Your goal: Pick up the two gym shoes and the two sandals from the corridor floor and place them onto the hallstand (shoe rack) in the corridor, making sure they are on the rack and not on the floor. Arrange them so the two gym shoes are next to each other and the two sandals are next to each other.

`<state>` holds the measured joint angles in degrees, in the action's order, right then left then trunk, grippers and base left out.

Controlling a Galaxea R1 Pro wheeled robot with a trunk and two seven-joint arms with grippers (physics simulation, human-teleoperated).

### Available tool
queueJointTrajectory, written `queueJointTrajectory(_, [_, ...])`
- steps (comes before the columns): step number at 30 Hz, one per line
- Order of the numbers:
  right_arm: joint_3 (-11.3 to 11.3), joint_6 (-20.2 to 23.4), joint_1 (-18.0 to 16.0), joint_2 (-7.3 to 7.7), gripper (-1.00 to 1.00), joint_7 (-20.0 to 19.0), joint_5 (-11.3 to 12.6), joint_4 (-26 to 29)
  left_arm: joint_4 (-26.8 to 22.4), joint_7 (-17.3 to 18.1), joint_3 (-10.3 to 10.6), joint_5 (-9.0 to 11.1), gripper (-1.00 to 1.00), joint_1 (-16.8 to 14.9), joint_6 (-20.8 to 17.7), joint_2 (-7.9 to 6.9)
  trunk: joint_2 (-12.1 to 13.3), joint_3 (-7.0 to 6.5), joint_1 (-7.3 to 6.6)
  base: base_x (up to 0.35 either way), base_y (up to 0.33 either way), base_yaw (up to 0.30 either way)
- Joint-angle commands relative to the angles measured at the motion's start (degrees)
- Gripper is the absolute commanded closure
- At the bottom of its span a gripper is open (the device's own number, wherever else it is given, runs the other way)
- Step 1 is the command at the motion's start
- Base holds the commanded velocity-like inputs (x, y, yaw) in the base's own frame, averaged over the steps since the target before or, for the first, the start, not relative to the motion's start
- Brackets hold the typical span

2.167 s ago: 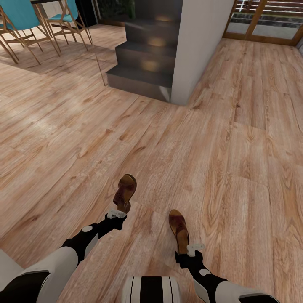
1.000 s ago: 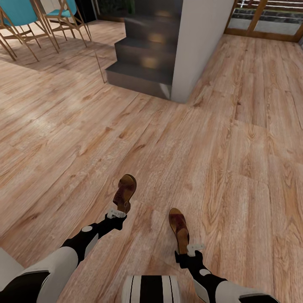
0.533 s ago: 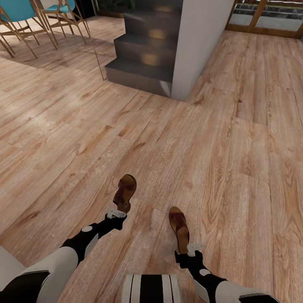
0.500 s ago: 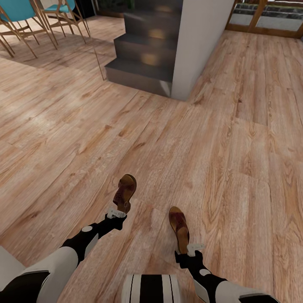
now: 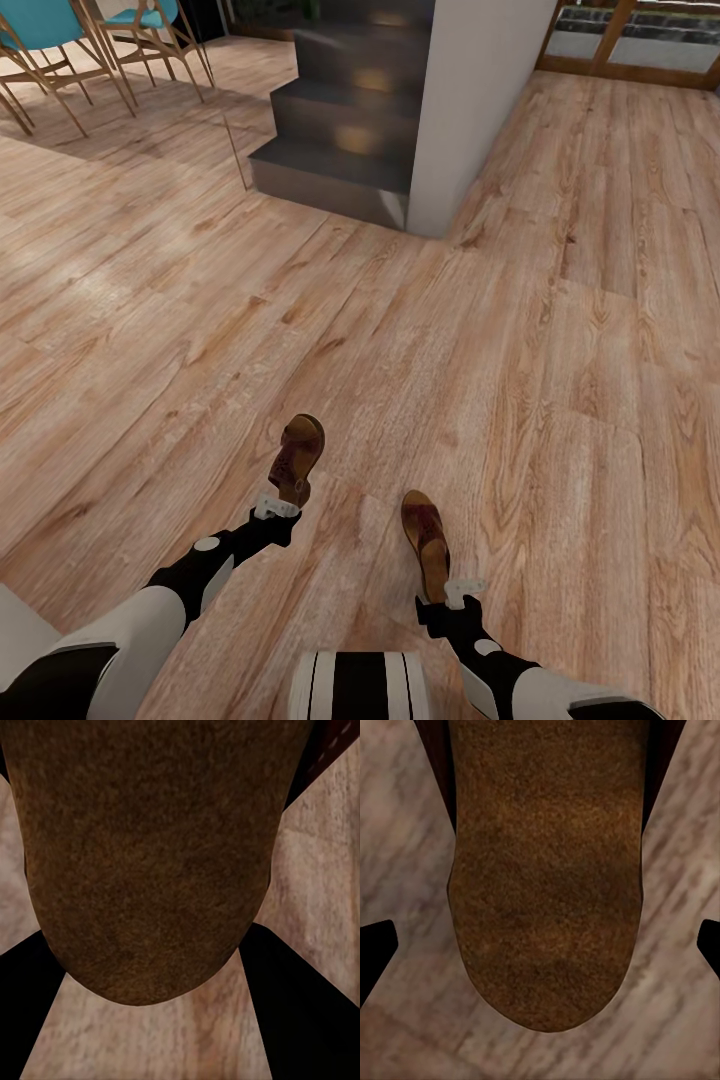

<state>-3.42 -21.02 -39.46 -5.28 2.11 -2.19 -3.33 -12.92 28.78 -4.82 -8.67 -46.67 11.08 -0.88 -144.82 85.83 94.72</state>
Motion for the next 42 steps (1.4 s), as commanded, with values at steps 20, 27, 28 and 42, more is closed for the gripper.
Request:
queueJointTrajectory(20, [-0.01, 0.01, 0.0, 0.01, -1.0, 0.29, 0.0, 0.05, 0.0, 0.05, -0.02, 0.03, 1.0, 0.0, -0.01, 0.0, 0.0, 0.0, 0.0, 0.0, 0.0, 0.0])
queueJointTrajectory(27, [-0.01, 0.04, 0.0, 0.0, -1.0, 0.48, 0.03, 0.04, 0.0, 0.05, -0.02, 0.02, 1.0, 0.0, 0.0, 0.0, 0.0, 0.0, 0.0, 0.0, 0.0, 0.0])
queueJointTrajectory(28, [-0.01, 0.04, 0.0, 0.01, -1.0, 0.49, 0.03, 0.03, 0.0, 0.05, -0.02, 0.03, 1.0, 0.0, 0.0, 0.0, 0.0, 0.0, 0.0, 0.0, 0.0, 0.0])
queueJointTrajectory(42, [-0.01, 0.1, 0.0, -0.01, -1.0, 0.97, 0.0, 0.07, 0.0, 0.05, -0.02, 0.04, 1.0, 0.0, -0.01, 0.0, 0.0, 0.0, 0.0, 0.0, 0.0, 0.0])
